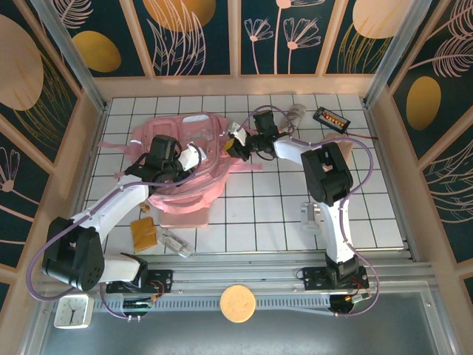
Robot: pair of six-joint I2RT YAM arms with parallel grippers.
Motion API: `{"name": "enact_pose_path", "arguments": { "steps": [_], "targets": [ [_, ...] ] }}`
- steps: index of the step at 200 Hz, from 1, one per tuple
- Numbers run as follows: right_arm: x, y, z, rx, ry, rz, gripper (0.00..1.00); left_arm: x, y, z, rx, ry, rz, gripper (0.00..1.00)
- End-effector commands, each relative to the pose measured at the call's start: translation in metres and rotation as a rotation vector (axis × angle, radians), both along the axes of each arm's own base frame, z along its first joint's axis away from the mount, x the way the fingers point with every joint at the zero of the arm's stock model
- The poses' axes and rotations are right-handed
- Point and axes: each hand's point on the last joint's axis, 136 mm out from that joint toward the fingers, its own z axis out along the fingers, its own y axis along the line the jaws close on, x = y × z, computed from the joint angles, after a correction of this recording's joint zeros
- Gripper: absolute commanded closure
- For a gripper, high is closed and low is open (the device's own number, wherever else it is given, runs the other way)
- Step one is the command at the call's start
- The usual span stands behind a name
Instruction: Pack the student bag
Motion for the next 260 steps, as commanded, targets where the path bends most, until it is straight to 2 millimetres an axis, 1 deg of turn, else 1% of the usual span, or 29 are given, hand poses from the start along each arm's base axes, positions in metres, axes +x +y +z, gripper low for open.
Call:
{"name": "enact_pose_path", "arguments": {
  "steps": [1,17,38,66,95,116,128,143,157,189,207,235,244,260],
  "targets": [
    [0.019,0.005,0.010,0.040,-0.038,0.000,0.43,0.008,0.003,0.029,-0.018,-0.106,0.015,1.00],
    [0.026,0.008,0.010,0.038,-0.056,0.003,0.40,0.007,0.002,0.029,-0.024,-0.102,0.011,1.00],
    [0.026,0.014,0.008,0.040,-0.056,0.026,0.40,0.006,0.002,0.027,-0.030,-0.095,0.015,1.00],
    [0.016,0.018,0.001,0.036,-0.031,0.065,0.41,0.007,0.003,0.028,-0.028,-0.098,0.019,1.00],
    [0.008,0.021,-0.013,0.013,-0.013,0.096,0.44,0.007,0.004,0.029,-0.023,-0.102,0.021,1.00],
    [0.009,0.023,-0.020,-0.005,-0.023,0.102,0.46,0.006,0.004,0.031,-0.024,-0.106,0.019,1.00],
    [0.012,0.025,-0.020,-0.004,-0.027,0.104,0.50,0.006,0.003,0.032,-0.027,-0.105,0.018,1.00],
    [0.014,0.026,-0.020,-0.004,-0.031,0.103,0.62,0.006,0.003,0.033,-0.029,-0.106,0.018,1.00],
    [0.015,0.027,-0.020,-0.004,-0.030,0.099,0.67,0.007,0.002,0.036,-0.032,-0.111,0.015,1.00],
    [0.013,0.026,-0.019,-0.015,-0.038,0.088,0.87,0.008,0.001,0.036,-0.035,-0.112,0.013,1.00],
    [0.013,0.022,-0.015,-0.030,-0.056,0.076,1.00,0.008,0.002,0.036,-0.032,-0.114,0.020,1.00],
    [0.011,0.015,0.001,-0.056,-0.089,0.057,1.00,0.010,0.008,0.029,-0.007,-0.106,0.045,1.00],
    [0.009,0.013,0.007,-0.075,-0.097,0.056,1.00,0.011,0.010,0.025,0.002,-0.097,0.064,1.00],
    [0.001,0.007,0.018,-0.111,-0.091,0.061,1.00,0.016,0.012,0.023,-0.001,-0.089,0.098,1.00]
  ]
}}
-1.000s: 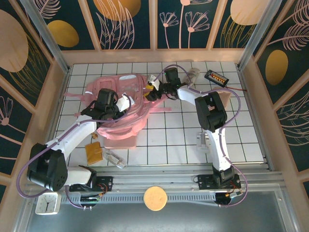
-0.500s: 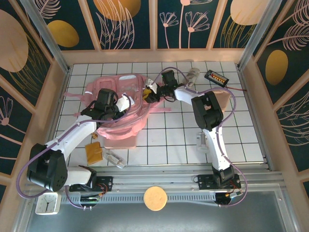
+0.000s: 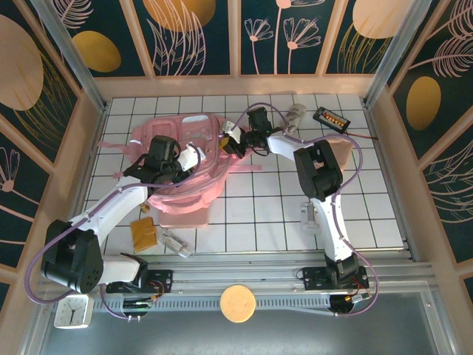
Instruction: Pack the student bag
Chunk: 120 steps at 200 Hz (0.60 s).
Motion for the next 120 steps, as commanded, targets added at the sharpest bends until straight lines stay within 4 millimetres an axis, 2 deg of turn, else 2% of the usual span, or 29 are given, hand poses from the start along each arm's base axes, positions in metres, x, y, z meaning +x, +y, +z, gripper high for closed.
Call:
{"name": "enact_pose_path", "arguments": {
  "steps": [1,29,39,43,53,72,83,103,120],
  "targets": [
    [-0.017,-0.008,0.033,-0.055,-0.031,0.011,1.00,0.017,0.008,0.022,-0.014,-0.079,0.083,1.00],
    [-0.046,-0.014,0.044,-0.117,-0.001,0.042,1.00,0.033,0.005,0.027,-0.055,-0.082,0.138,1.00],
    [-0.059,-0.017,0.043,-0.150,0.015,0.055,1.00,0.035,0.003,0.022,-0.062,-0.066,0.148,1.00],
    [-0.063,-0.018,0.043,-0.162,0.020,0.056,1.00,0.042,-0.001,0.034,-0.076,-0.090,0.147,1.00],
    [-0.073,-0.021,0.044,-0.176,0.041,0.056,1.00,0.046,-0.008,0.036,-0.089,-0.091,0.143,1.00],
    [-0.087,-0.032,0.048,-0.198,0.069,0.032,1.00,0.050,-0.026,0.037,-0.095,-0.092,0.118,1.00],
    [-0.099,-0.031,0.053,-0.216,0.081,0.037,1.00,0.051,-0.036,0.035,-0.077,-0.094,0.111,1.00],
    [-0.112,-0.041,0.061,-0.243,0.113,0.008,1.00,0.056,-0.045,0.032,-0.080,-0.089,0.132,1.00],
    [-0.129,-0.038,0.071,-0.224,0.180,-0.004,1.00,0.064,-0.056,0.036,-0.153,-0.072,0.179,1.00]
  ]
}}
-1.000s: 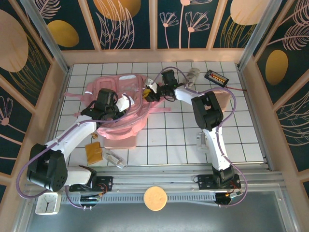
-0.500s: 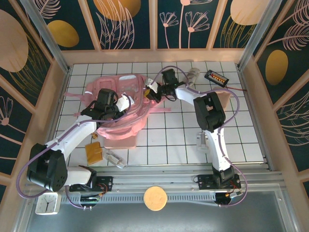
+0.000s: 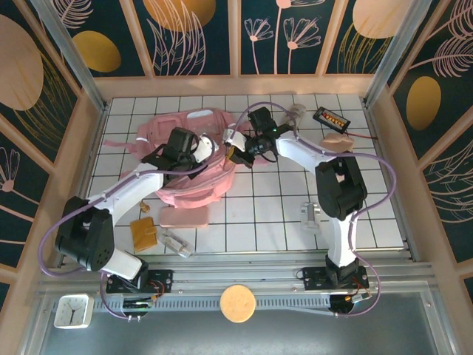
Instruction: Pack the student bag
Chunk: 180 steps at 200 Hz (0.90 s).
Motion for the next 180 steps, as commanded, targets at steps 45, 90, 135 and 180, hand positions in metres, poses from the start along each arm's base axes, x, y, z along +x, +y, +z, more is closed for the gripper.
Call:
{"name": "enact_pose_path", "arguments": {
  "steps": [45,90,135,180],
  "targets": [
    [-0.064,0.021,0.016,0.065,0.527,-0.258,1.00,0.056,-0.049,0.051,-0.311,-0.062,0.219,1.00],
    [-0.043,-0.007,0.014,0.231,0.830,-0.619,1.00,0.065,-0.071,0.048,-0.440,0.027,0.258,1.00],
    [0.007,-0.056,0.014,0.385,0.858,-0.804,1.00,0.050,-0.058,0.083,-0.504,0.006,0.282,0.45],
    [0.027,-0.064,0.003,0.373,0.859,-0.810,1.00,0.040,0.047,0.073,-0.763,0.210,0.665,0.37]
  ]
}}
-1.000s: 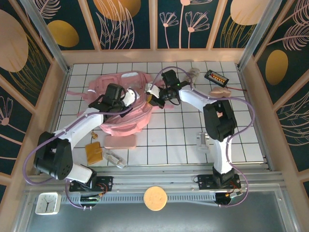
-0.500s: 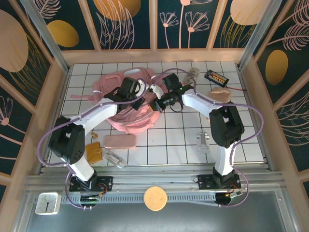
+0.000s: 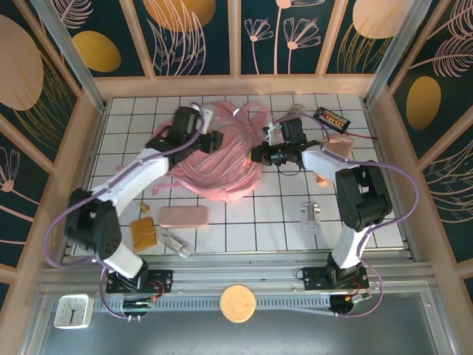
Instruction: Pack the student bag
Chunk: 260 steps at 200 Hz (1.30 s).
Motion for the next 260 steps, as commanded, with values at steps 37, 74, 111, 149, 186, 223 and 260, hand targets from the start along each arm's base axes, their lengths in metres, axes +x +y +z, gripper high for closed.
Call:
{"name": "enact_pose_path", "arguments": {
  "steps": [37,74,111,149,186,223,260],
  "targets": [
    [0.007,0.015,0.009,0.070,-0.004,0.049,1.00,-0.025,0.075,-0.066,-0.212,0.292,0.243,0.45],
    [-0.004,0.018,0.005,0.094,0.054,0.105,1.00,-0.035,0.063,-0.135,-0.334,0.463,0.266,0.63],
    [-0.015,0.020,0.001,0.108,0.138,0.134,1.00,-0.046,0.058,-0.167,-0.456,0.518,0.326,0.70],
    [-0.036,0.025,-0.006,0.093,0.212,0.145,1.00,-0.044,0.047,-0.178,-0.564,0.512,0.371,0.79],
    [-0.057,0.048,-0.016,0.089,0.239,0.145,1.00,-0.040,0.029,-0.173,-0.624,0.492,0.360,0.82],
    [-0.063,0.071,-0.013,0.128,0.180,0.037,1.00,-0.045,0.019,-0.171,-0.676,0.495,0.356,0.85],
    [-0.069,0.095,-0.005,0.127,0.143,0.040,1.00,-0.047,0.015,-0.163,-0.666,0.482,0.319,0.84]
  ]
}}
